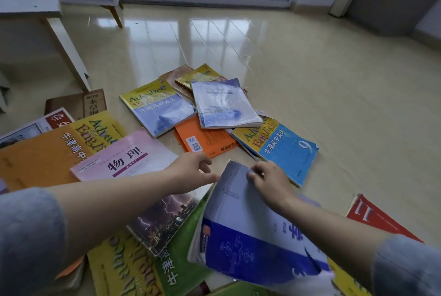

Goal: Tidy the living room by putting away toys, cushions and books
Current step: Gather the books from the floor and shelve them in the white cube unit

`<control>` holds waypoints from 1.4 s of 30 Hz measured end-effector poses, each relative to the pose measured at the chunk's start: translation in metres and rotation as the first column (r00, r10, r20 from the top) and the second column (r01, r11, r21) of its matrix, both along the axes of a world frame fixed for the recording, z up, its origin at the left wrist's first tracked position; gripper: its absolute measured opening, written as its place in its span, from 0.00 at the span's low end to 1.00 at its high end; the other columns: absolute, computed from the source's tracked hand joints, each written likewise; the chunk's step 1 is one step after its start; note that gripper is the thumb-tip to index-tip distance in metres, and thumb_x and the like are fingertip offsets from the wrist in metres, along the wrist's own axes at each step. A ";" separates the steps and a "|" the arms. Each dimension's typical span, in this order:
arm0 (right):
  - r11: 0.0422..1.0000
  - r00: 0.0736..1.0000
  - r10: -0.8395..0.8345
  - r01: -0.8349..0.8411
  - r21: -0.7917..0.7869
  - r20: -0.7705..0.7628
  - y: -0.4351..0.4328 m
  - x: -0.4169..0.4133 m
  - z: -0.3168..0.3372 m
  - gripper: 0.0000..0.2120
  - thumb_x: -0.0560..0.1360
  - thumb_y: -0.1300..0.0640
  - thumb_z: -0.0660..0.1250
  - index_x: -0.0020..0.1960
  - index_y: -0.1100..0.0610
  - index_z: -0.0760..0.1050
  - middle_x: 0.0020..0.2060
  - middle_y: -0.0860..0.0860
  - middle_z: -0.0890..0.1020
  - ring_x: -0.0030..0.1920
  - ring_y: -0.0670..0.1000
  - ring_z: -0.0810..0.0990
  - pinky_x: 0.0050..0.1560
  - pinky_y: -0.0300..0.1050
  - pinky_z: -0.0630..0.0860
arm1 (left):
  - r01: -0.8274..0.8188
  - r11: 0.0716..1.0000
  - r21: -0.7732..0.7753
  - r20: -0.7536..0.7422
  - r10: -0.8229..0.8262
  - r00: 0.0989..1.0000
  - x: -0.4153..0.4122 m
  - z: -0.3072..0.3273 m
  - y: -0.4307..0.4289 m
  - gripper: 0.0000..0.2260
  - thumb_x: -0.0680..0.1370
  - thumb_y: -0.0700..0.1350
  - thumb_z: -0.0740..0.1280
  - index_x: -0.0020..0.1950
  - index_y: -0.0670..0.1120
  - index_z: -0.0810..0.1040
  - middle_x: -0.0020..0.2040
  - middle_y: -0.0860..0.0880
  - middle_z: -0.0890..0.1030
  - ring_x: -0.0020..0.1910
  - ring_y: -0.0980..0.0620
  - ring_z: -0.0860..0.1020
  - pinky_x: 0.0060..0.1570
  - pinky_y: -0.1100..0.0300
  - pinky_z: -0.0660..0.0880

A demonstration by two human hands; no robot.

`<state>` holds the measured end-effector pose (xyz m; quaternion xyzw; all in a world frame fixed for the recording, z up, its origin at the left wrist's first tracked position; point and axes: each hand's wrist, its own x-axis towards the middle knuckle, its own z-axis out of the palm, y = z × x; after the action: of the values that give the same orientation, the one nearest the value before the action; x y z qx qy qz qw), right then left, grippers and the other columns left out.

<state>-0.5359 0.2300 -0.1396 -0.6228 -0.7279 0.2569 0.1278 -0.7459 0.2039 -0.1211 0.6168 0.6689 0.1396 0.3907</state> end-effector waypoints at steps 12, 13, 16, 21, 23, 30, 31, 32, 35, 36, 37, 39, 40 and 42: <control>0.973 0.969 0.208 -0.191 0.129 -0.133 -0.012 -0.034 0.007 0.03 0.77 0.58 0.66 0.48 0.56 0.78 0.43 0.46 0.73 0.42 0.41 0.71 0.42 0.27 0.67 | 0.000 0.986 -0.164 0.242 0.040 0.970 -0.015 0.014 -0.015 0.16 0.75 0.41 0.70 0.62 0.45 0.74 0.42 0.44 0.83 0.37 0.48 0.83 0.39 0.56 0.82; 0.970 0.964 0.226 -0.208 0.128 -0.144 -0.015 -0.036 0.009 0.03 0.77 0.58 0.66 0.48 0.56 0.78 0.43 0.45 0.73 0.43 0.40 0.71 0.43 0.26 0.67 | 0.022 0.987 -0.161 0.221 0.014 0.975 -0.013 0.016 -0.016 0.14 0.75 0.42 0.70 0.60 0.45 0.75 0.42 0.45 0.82 0.40 0.47 0.83 0.41 0.54 0.82; 0.959 0.952 0.265 -0.243 0.146 -0.152 -0.017 -0.040 0.012 0.04 0.77 0.60 0.65 0.51 0.56 0.79 0.45 0.45 0.75 0.44 0.40 0.73 0.46 0.27 0.69 | 0.071 0.984 -0.162 0.139 -0.049 0.989 -0.010 0.020 -0.016 0.03 0.77 0.42 0.68 0.49 0.45 0.77 0.44 0.44 0.80 0.42 0.43 0.83 0.40 0.53 0.82; 0.995 0.983 0.081 -0.070 0.069 -0.164 -0.011 -0.028 0.014 0.22 0.76 0.55 0.69 0.68 0.53 0.70 0.60 0.48 0.72 0.52 0.44 0.76 0.57 0.38 0.74 | -0.073 0.981 -0.180 0.208 0.111 0.972 -0.014 0.024 -0.021 0.04 0.78 0.40 0.65 0.52 0.43 0.77 0.46 0.41 0.82 0.41 0.43 0.83 0.40 0.50 0.82; 0.999 0.991 -0.005 0.012 0.050 -0.133 -0.011 -0.018 0.012 0.29 0.75 0.52 0.70 0.72 0.54 0.63 0.66 0.51 0.69 0.58 0.48 0.73 0.62 0.44 0.71 | -0.187 0.967 -0.174 0.290 0.232 0.929 -0.020 0.026 -0.026 0.04 0.79 0.39 0.64 0.50 0.45 0.78 0.44 0.43 0.81 0.41 0.45 0.83 0.36 0.55 0.82; 0.938 0.940 -0.333 0.323 -0.123 -0.074 -0.006 -0.021 0.001 0.48 0.67 0.40 0.74 0.76 0.57 0.52 0.73 0.57 0.60 0.72 0.58 0.62 0.68 0.61 0.66 | -0.598 0.749 -0.286 0.577 0.633 0.517 -0.047 0.021 -0.052 0.04 0.78 0.34 0.63 0.47 0.39 0.76 0.46 0.38 0.80 0.40 0.42 0.82 0.33 0.55 0.82; 0.904 0.913 -0.397 0.372 -0.209 -0.093 -0.004 -0.028 0.001 0.48 0.67 0.40 0.74 0.75 0.59 0.53 0.71 0.58 0.63 0.70 0.59 0.66 0.66 0.60 0.69 | -0.637 0.695 -0.332 0.622 0.669 0.407 -0.049 0.022 -0.054 0.04 0.78 0.33 0.63 0.47 0.38 0.75 0.47 0.37 0.79 0.40 0.42 0.81 0.30 0.56 0.81; 0.851 0.870 -0.471 0.405 -0.335 -0.144 -0.003 -0.034 0.001 0.47 0.66 0.39 0.74 0.73 0.60 0.56 0.68 0.58 0.67 0.66 0.59 0.71 0.61 0.58 0.74 | -0.663 0.646 -0.377 0.652 0.694 0.306 -0.050 0.022 -0.055 0.03 0.78 0.32 0.62 0.48 0.37 0.74 0.48 0.37 0.79 0.41 0.42 0.81 0.29 0.57 0.81; 0.684 0.683 -0.612 0.205 -0.700 -0.398 -0.002 -0.058 0.005 0.29 0.73 0.45 0.71 0.65 0.61 0.68 0.55 0.59 0.81 0.50 0.58 0.83 0.46 0.54 0.82 | -0.700 0.549 -0.457 0.683 0.720 0.120 -0.061 0.022 -0.061 0.07 0.79 0.33 0.61 0.57 0.37 0.71 0.52 0.36 0.79 0.42 0.41 0.81 0.29 0.56 0.81; 0.701 0.664 -0.594 0.149 -0.697 -0.455 -0.002 -0.066 0.007 0.21 0.76 0.50 0.69 0.62 0.62 0.71 0.52 0.60 0.83 0.49 0.59 0.84 0.50 0.56 0.81 | -0.708 0.536 -0.460 0.670 0.732 0.119 -0.066 0.020 -0.063 0.08 0.79 0.34 0.61 0.58 0.37 0.71 0.52 0.36 0.79 0.42 0.41 0.81 0.29 0.56 0.81; 0.755 0.667 -0.548 0.135 -0.641 -0.505 -0.001 -0.069 0.009 0.14 0.77 0.56 0.67 0.59 0.62 0.73 0.51 0.61 0.83 0.50 0.60 0.83 0.54 0.58 0.80 | -0.707 0.537 -0.461 0.647 0.749 0.147 -0.069 0.018 -0.065 0.08 0.79 0.34 0.62 0.57 0.37 0.72 0.52 0.35 0.80 0.41 0.42 0.81 0.28 0.57 0.81; 0.886 0.753 -0.379 0.127 -0.446 -0.538 0.002 -0.081 0.015 0.03 0.78 0.62 0.64 0.51 0.57 0.75 0.51 0.60 0.82 0.51 0.61 0.82 0.57 0.59 0.78 | -0.680 0.558 -0.476 0.573 0.783 0.242 -0.081 0.016 -0.075 0.07 0.77 0.34 0.64 0.55 0.36 0.73 0.47 0.36 0.81 0.36 0.44 0.83 0.26 0.59 0.79; 0.929 0.805 -0.286 0.102 -0.355 -0.519 0.005 -0.082 0.019 0.04 0.78 0.63 0.63 0.49 0.55 0.75 0.51 0.59 0.82 0.51 0.60 0.82 0.57 0.59 0.77 | -0.644 0.580 -0.499 0.537 0.790 0.295 -0.085 0.015 -0.079 0.06 0.77 0.34 0.65 0.53 0.36 0.74 0.42 0.37 0.81 0.32 0.46 0.82 0.26 0.60 0.78; 0.962 0.874 -0.123 -0.011 -0.271 -0.470 0.010 -0.084 0.026 0.06 0.79 0.61 0.63 0.53 0.54 0.76 0.50 0.57 0.83 0.49 0.58 0.82 0.54 0.57 0.78 | -0.565 0.620 -0.544 0.481 0.783 0.395 -0.093 0.015 -0.087 0.02 0.76 0.34 0.65 0.47 0.36 0.73 0.34 0.41 0.78 0.26 0.50 0.80 0.24 0.62 0.77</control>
<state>-0.6202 0.2396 -0.1137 -0.5714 -0.6132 0.4953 0.2282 -0.8387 0.1166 -0.1060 0.1236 0.6800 0.4022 0.6004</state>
